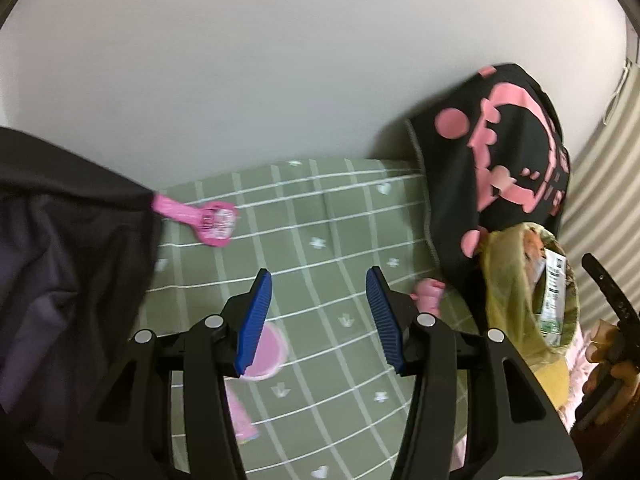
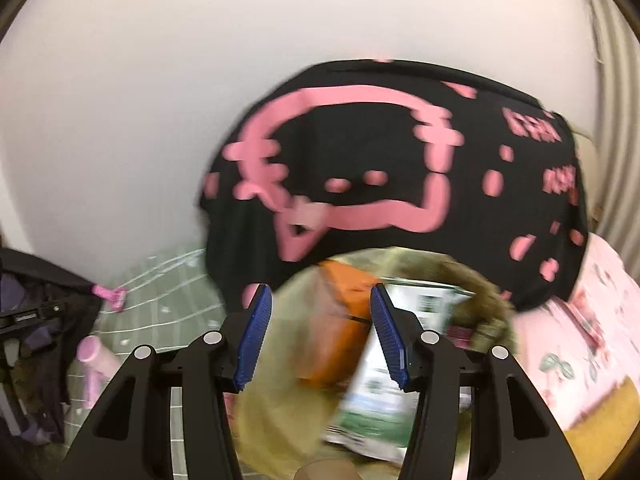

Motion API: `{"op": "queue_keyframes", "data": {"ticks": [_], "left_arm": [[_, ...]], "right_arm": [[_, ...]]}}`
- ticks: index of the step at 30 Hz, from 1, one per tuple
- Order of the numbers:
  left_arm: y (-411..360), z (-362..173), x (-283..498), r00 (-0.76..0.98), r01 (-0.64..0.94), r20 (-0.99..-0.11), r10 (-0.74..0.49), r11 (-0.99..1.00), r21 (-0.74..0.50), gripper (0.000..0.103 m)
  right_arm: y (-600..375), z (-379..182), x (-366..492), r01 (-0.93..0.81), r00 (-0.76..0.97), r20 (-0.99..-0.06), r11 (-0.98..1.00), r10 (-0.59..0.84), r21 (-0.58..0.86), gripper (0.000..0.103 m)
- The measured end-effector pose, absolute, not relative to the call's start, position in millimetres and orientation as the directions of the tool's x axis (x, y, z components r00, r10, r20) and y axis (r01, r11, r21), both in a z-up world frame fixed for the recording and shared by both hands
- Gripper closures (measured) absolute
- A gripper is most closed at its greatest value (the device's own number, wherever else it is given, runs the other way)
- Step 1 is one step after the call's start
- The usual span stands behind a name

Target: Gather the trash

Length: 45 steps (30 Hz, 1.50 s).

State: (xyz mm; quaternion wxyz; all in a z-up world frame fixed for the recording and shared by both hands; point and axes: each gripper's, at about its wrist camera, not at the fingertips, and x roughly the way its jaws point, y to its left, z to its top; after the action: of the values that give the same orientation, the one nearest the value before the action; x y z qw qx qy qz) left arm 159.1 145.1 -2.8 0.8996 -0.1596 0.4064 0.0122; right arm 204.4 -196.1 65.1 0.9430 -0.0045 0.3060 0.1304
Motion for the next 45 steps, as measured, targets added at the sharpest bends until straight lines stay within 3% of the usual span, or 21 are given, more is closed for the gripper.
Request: {"op": "queue_keyframes", "data": {"ticks": [13, 24, 27, 41, 45], "left_arm": [[210.3, -32.6, 102.8, 0.641, -0.31, -0.767, -0.003, 0.914, -0.262, 0.056], [210.1, -73.9, 70.4, 0.564, -0.315, -0.824, -0.052, 0.909, -0.273, 0.056], [206.1, -80.3, 66.4, 0.557, -0.298, -0.827, -0.07, 0.913, -0.278, 0.056], [214.8, -97.1, 54.8, 0.569, -0.338, -0.813, -0.12, 0.868, -0.365, 0.056], [217.1, -98.6, 58.2, 0.575, -0.339, -0.806, -0.141, 0.855, -0.392, 0.056]], "right_arm": [[-64.4, 22.3, 225.3, -0.558, 0.603, -0.64, 0.825, 0.476, 0.088, 0.055], [88.0, -35.4, 267.9, -0.854, 0.35, -0.697, 0.52, 0.626, 0.038, 0.055], [128.8, -56.6, 281.2, -0.895, 0.27, -0.717, 0.442, 0.643, 0.059, 0.055], [209.8, -102.7, 283.1, -0.954, 0.233, -0.769, 0.294, 0.595, -0.061, 0.055], [200.6, -96.5, 281.8, -0.95, 0.211, -0.773, 0.311, 0.598, -0.018, 0.071]]}}
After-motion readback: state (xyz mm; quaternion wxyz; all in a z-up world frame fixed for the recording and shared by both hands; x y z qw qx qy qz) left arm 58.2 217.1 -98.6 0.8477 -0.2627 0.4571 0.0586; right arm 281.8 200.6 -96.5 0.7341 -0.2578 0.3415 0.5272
